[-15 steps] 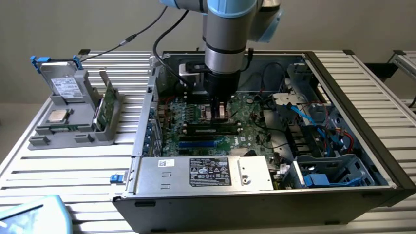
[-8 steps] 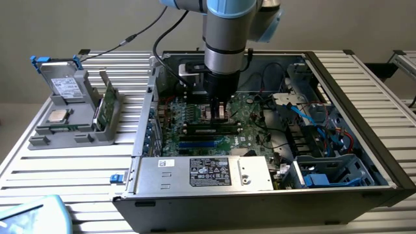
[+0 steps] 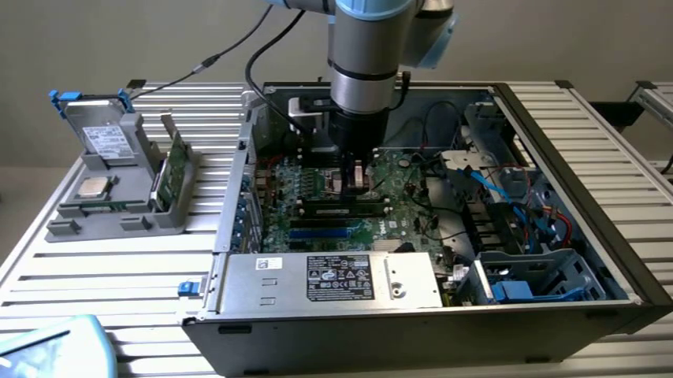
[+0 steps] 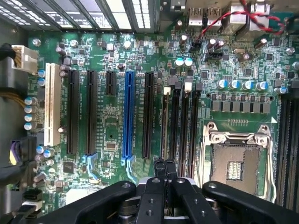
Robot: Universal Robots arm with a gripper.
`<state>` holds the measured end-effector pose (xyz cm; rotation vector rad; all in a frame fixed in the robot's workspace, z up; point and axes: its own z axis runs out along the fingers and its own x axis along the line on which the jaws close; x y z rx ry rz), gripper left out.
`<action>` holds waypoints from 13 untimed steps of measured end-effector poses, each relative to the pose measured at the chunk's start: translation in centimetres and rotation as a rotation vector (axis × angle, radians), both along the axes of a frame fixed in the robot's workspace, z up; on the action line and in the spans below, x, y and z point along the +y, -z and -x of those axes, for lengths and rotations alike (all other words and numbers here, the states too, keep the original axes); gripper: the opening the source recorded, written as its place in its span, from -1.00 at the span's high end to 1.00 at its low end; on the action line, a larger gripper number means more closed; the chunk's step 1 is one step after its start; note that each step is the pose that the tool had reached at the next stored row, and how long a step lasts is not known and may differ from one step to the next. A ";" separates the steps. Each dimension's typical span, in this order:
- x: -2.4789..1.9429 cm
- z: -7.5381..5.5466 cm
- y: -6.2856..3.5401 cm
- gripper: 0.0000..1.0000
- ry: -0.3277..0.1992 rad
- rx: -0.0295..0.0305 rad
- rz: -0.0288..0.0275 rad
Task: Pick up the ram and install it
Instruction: 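Press down the ram until it locks into place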
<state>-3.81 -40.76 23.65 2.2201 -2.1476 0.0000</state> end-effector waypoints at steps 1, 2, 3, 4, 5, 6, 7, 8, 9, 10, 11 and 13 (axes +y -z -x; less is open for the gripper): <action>0.00 0.0 -0.10 0.79 0.000 0.0000 -0.0001; 0.00 0.0 -0.14 0.79 0.000 0.0000 0.0000; -0.01 0.0 -0.16 0.79 0.000 0.0001 0.0000; -0.04 -0.1 -0.18 0.79 0.000 0.0000 0.0001; -0.06 -0.2 -0.19 0.79 0.000 0.0001 0.0000; -0.07 -0.3 -0.19 0.79 0.000 -0.0001 -0.0008; -0.07 -0.4 -0.19 0.79 0.000 -0.0001 -0.0011; -0.08 -0.4 -0.19 0.79 0.000 -0.0001 -0.0011; -0.08 -0.4 -0.20 0.79 0.000 0.0001 -0.0009; -0.08 -0.4 -0.20 0.79 0.000 0.0000 -0.0010; -0.08 -0.4 -0.20 0.79 0.000 0.0000 -0.0009; -0.08 -0.4 -0.20 0.79 0.000 0.0001 -0.0009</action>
